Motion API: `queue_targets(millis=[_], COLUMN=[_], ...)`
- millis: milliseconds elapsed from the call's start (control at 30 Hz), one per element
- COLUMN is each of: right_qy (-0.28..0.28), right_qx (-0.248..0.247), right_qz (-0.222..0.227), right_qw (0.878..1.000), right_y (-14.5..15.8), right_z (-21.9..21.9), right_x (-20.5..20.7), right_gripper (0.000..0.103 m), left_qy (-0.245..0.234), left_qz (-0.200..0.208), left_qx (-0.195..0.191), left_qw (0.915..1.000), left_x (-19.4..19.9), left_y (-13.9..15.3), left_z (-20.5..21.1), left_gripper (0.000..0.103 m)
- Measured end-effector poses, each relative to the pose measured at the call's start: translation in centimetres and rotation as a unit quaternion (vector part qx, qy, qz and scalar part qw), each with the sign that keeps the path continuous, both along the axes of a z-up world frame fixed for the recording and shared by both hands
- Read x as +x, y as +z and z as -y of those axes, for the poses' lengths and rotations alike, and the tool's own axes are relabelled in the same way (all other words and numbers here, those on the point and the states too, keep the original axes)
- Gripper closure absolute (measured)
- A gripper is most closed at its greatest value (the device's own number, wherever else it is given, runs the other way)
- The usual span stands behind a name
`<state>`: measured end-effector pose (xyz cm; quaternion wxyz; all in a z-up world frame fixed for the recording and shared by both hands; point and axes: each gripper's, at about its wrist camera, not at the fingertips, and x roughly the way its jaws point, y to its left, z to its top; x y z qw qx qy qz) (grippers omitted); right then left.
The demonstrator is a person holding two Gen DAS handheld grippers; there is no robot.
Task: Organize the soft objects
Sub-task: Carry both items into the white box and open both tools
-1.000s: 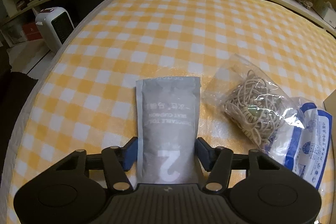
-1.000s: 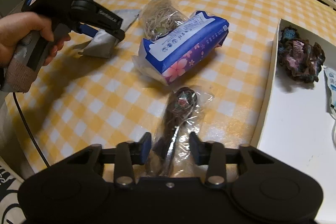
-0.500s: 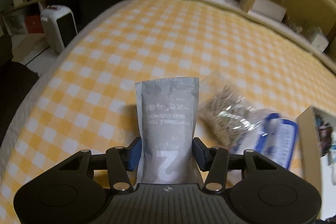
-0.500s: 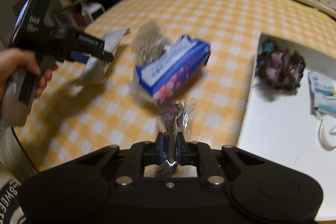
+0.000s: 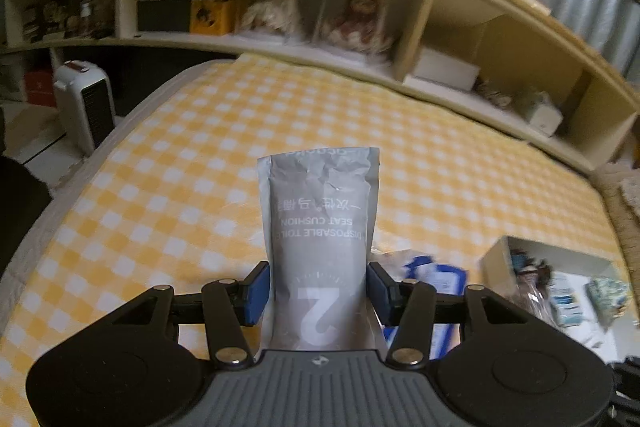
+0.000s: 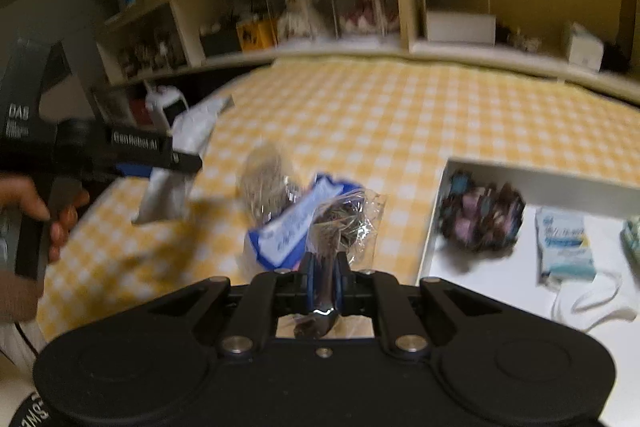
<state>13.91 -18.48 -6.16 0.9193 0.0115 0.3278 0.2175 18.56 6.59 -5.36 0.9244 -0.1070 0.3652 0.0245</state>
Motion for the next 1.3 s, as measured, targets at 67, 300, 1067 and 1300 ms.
queue_targets(millis=[67, 300, 1067, 1300], right_qy=[-0.004, -0.029, -0.139, -0.164], right_qx=[0.003, 0.025, 0.023, 0.013], right_qz=[0.019, 0.070, 0.093, 0.056], right_qw=[1.000, 0.997, 0.986, 0.985], right_y=[0.8, 3.8, 6.4, 4.8], right_z=[0.4, 2.8, 12.2, 14.4], right_x=[-0.3, -0.9, -2.5, -2.5], right_gripper=[0.093, 0.093, 0.093, 0.093], left_qy=[-0.008, -0.040, -0.171, -0.221], left_qz=[0.010, 0.056, 0.053, -0.034], left_qx=[-0.010, -0.062, -0.104, -0.152], left_qw=[0.9999, 0.9957, 0.9783, 0.9627], left_x=[-0.3, -1.5, -2.6, -1.5], left_y=[0.6, 2.7, 2.7, -1.4], left_z=[0.5, 2.3, 15.2, 19.1], left_gripper=[0.051, 0.051, 0.051, 0.051])
